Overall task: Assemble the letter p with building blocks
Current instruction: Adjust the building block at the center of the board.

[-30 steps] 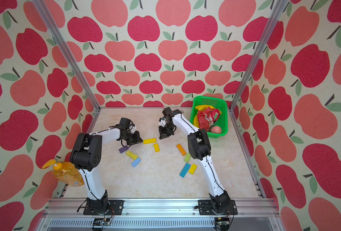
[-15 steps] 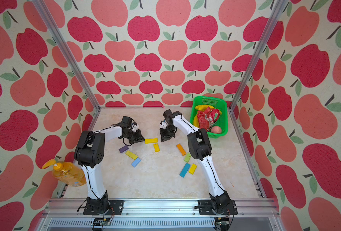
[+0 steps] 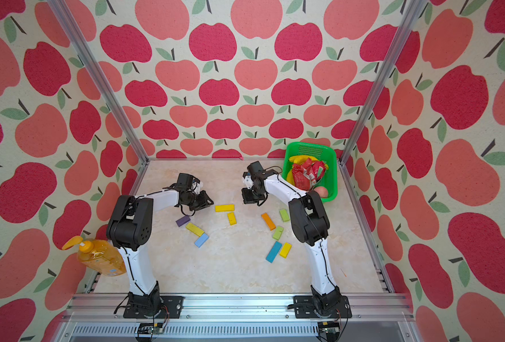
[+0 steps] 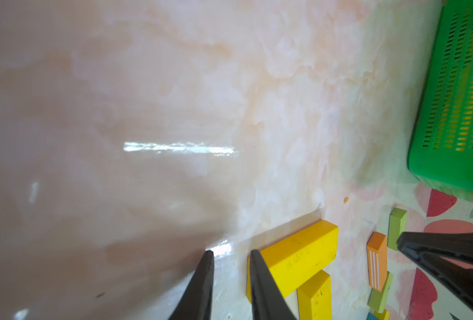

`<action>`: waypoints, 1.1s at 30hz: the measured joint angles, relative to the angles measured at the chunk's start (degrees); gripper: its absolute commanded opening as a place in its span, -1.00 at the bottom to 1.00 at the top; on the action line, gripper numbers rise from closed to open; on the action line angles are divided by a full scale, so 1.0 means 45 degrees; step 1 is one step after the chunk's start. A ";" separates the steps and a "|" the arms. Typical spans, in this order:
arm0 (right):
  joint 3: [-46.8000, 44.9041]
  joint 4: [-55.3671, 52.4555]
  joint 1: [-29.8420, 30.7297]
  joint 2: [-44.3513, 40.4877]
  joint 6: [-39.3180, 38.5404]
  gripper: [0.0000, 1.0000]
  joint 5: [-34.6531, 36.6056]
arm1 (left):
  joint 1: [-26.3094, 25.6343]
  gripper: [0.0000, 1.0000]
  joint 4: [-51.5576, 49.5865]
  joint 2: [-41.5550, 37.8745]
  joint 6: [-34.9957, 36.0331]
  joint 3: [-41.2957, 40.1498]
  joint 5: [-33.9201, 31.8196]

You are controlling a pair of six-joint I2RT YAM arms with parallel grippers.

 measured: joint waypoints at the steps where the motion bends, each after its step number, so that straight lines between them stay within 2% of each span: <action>1: 0.0102 0.0588 -0.0063 0.0015 -0.0112 -0.96 0.0219 | -0.0068 -0.41 0.0253 0.0083 0.0083 0.0141 -0.0058; 5: 0.2161 0.1321 -0.0272 0.1341 -0.0500 -0.97 0.0364 | -0.0253 -0.41 0.1030 0.0826 0.0131 0.1151 -0.0087; 9: 0.3978 0.1375 -0.0262 0.2871 -0.0636 -0.98 0.0194 | -0.0267 -0.43 0.1991 0.1316 -0.0272 0.1137 0.0228; 19: 0.2594 0.1486 -0.0194 0.2769 -0.0121 -0.99 -0.0311 | -0.0044 -0.46 0.3002 -0.0282 -0.0680 -0.1593 -0.0379; 26: 0.1423 0.2035 -0.0199 0.2599 0.0636 -0.98 -0.0083 | 0.0068 -0.51 0.3031 -0.0588 -0.1103 -0.1909 -0.0933; 29: 0.1399 0.1661 -0.0209 0.2297 0.0622 -0.90 0.0554 | 0.0010 -0.51 0.2288 -0.1263 -0.1049 -0.2050 -0.1807; 33: 0.1166 0.0724 -0.0204 0.1239 0.0636 -0.89 0.0772 | -0.0301 -0.51 0.0015 -0.2905 -0.0821 -0.1603 -0.2390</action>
